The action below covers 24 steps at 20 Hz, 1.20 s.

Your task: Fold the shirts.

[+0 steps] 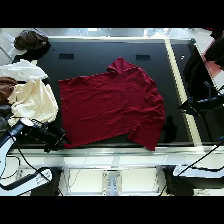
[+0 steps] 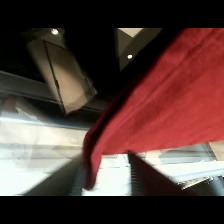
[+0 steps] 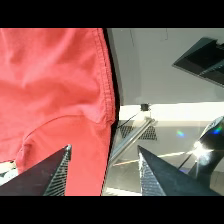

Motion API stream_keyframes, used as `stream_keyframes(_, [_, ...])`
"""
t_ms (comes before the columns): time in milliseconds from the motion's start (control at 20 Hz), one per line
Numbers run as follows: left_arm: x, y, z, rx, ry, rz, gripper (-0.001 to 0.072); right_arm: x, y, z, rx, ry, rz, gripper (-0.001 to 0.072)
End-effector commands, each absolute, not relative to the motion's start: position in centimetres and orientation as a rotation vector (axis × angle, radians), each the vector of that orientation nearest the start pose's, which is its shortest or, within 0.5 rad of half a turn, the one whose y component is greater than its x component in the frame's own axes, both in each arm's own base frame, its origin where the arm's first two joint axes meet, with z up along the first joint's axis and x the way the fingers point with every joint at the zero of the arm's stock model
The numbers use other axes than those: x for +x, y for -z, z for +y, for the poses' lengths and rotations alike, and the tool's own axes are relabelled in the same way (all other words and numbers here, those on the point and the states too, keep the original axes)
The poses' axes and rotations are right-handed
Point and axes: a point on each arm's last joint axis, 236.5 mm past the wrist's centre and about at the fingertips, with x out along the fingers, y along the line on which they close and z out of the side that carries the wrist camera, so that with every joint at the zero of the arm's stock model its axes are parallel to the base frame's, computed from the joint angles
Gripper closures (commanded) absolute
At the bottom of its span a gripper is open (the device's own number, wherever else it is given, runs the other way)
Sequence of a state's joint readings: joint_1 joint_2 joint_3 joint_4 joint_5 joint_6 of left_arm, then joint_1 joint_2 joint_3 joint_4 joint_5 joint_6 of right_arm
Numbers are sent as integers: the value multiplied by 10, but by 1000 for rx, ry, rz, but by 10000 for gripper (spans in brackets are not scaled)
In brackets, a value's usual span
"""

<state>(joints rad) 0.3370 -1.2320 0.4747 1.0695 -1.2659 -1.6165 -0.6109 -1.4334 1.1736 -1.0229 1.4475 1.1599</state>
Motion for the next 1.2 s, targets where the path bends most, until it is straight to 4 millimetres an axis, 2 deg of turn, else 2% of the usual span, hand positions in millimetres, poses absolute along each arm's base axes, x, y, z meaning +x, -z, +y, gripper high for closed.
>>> stream_keyframes(0, [184, 125, -60, -979, -106, 1792, 664, 334, 14, -84, 643, -187, 1375, 282])
stream_keyframes(50, [187, 123, -60, -976, -94, 1777, 698, 334, 13, -84, 644, -189, 1378, 313])
stream_keyframes(150, [193, 117, -58, -962, -86, 1742, 698, 336, 15, -86, 637, -180, 1369, 309])
stream_keyframes(300, [200, 105, -56, -939, -73, 1677, 698, 357, 22, -107, 595, -98, 1277, 305])
stream_keyframes(350, [202, 101, -55, -929, -69, 1654, 698, 363, 26, -106, 620, -91, 1254, 305])
stream_keyframes(450, [207, 94, -53, -915, -64, 1612, 698, 361, 42, -89, 720, -139, 1286, 305])
stream_keyframes(600, [209, 89, -52, -907, -59, 1588, 698, 341, 74, -61, 868, -252, 1437, 305])
stream_keyframes(750, [209, 89, -52, -905, -59, 1586, 698, 343, 88, -38, 1002, -362, 1466, 305])
stream_keyframes(950, [210, 89, -51, -904, -61, 1582, 698, 347, 105, -21, 921, -387, 1501, 306])
stream_keyframes(1150, [214, 90, -49, -902, -68, 1565, 698, 347, 121, 4, 752, -405, 1565, 309])
